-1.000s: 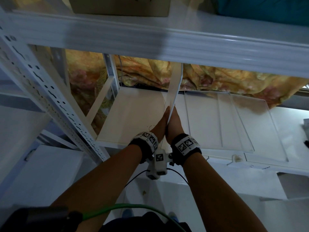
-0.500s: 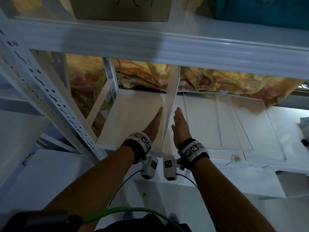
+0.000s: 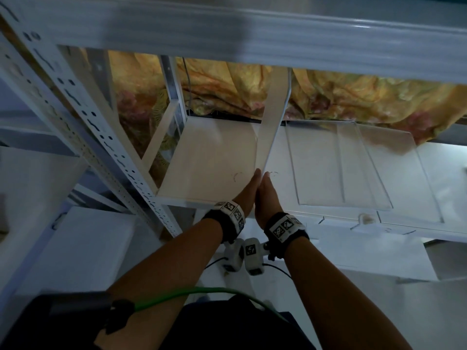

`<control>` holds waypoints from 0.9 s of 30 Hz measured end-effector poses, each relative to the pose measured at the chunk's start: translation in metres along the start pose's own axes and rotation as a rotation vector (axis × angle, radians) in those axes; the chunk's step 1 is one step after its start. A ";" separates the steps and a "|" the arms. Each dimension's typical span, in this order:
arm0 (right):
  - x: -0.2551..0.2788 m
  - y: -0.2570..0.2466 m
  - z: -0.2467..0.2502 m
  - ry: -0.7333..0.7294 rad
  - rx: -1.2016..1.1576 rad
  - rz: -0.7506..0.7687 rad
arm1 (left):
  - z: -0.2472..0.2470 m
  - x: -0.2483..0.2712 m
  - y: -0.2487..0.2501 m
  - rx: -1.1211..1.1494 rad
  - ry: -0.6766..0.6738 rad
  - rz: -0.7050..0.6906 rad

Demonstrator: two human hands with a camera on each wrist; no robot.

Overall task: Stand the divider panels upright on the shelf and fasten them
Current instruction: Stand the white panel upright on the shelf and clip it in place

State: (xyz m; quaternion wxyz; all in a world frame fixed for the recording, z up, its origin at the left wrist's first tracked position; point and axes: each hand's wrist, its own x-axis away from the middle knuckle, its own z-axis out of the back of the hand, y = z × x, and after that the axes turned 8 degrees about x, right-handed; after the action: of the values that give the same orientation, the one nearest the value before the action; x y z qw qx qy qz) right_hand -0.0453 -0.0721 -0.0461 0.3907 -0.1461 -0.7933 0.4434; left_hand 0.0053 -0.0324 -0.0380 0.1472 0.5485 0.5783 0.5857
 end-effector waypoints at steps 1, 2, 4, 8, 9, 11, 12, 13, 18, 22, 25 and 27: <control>0.000 0.000 0.000 0.000 0.015 0.000 | 0.000 -0.003 -0.005 0.006 -0.002 -0.006; 0.000 0.001 0.002 0.000 0.029 -0.003 | 0.002 -0.005 -0.008 0.031 0.005 -0.003; -0.001 0.000 0.002 0.002 0.037 0.006 | 0.003 -0.007 -0.009 0.050 0.026 0.005; -0.001 0.000 0.004 0.009 -0.004 -0.008 | 0.005 -0.008 -0.009 0.070 0.012 -0.009; 0.000 -0.001 0.007 0.029 0.011 -0.014 | 0.008 -0.010 -0.006 0.069 0.028 0.014; 0.003 -0.004 0.013 0.093 0.068 -0.010 | 0.017 -0.015 -0.001 0.076 0.090 0.042; 0.004 -0.005 0.016 0.106 0.085 0.002 | 0.023 -0.015 0.001 0.076 0.106 0.036; 0.004 -0.004 0.020 0.108 0.090 0.011 | 0.027 -0.014 0.002 0.075 0.106 0.027; 0.012 -0.004 0.028 0.139 0.080 0.011 | 0.033 -0.001 0.010 0.053 0.100 0.000; 0.022 -0.002 0.022 0.157 0.058 0.009 | 0.032 0.010 0.008 0.037 0.076 0.027; 0.031 0.002 0.016 0.164 0.078 0.023 | 0.028 0.022 0.007 0.026 0.079 0.046; 0.036 0.001 0.014 0.156 0.082 0.043 | 0.024 0.029 0.008 0.005 0.068 0.022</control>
State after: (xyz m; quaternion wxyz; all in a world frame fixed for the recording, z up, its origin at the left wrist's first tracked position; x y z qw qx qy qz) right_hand -0.0797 -0.0590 -0.0336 0.4474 -0.1812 -0.7382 0.4712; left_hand 0.0183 0.0005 -0.0240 0.1196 0.5348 0.5784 0.6043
